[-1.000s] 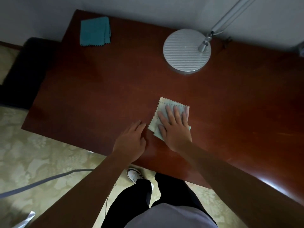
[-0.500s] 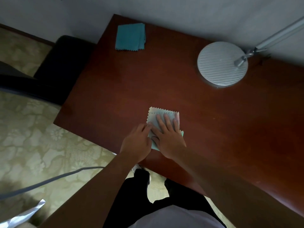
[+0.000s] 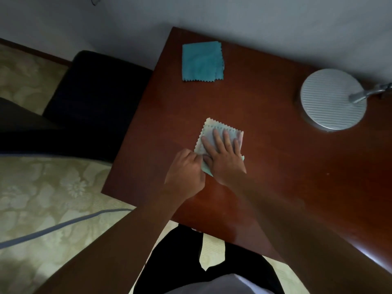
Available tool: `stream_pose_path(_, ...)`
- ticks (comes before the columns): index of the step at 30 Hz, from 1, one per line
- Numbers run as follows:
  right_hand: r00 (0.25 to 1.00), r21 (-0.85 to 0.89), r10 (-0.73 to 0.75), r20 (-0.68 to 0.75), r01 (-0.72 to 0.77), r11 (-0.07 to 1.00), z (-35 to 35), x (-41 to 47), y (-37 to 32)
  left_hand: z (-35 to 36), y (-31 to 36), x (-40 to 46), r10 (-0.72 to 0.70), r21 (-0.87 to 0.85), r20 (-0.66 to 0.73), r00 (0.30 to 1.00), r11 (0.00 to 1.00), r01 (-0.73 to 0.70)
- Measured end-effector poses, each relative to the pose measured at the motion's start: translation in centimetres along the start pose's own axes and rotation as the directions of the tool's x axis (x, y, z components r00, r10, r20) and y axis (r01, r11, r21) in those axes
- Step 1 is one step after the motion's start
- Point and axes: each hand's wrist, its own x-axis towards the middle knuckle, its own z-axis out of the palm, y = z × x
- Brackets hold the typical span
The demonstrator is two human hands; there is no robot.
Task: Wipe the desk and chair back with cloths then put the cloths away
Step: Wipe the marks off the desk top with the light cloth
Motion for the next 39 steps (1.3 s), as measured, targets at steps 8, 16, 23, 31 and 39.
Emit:
stream_pose_path(8, 0.997, 0.06, 0.071, -0.004, -0.07, 0.996, -1.3, 2.3, -1.1, -0.9, -1.9, 1.1, 0.052, 0.03, 0.069, 0.996, 0.998, -0.054)
stream_pose_path(16, 0.965, 0.217, 0.263, -0.004, -0.256, 0.942, 0.0, -5.5, 1.9, 0.8, 4.2, 0.3, 0.21, -0.003, 0.16, 0.965, 0.977, -0.212)
stream_pose_path(23, 0.928, 0.342, 0.359, -0.102, -0.306, 0.888, 2.4, -10.3, 2.5, 1.9, 7.8, 0.6, 0.206, 0.087, 0.211, 0.956, 0.97, -0.228)
stream_pose_path(31, 0.909, 0.404, 0.417, -0.013, -0.377, 0.834, 2.9, -12.6, 4.4, 1.6, 9.5, 0.8, 0.215, 0.171, 0.272, 0.938, 0.948, -0.267)
stream_pose_path(39, 0.906, 0.412, 0.421, -0.036, -0.371, 0.832, 4.8, -16.3, 7.2, 2.7, 15.0, 1.0, 0.224, 0.145, 0.309, 0.924, 0.949, -0.279)
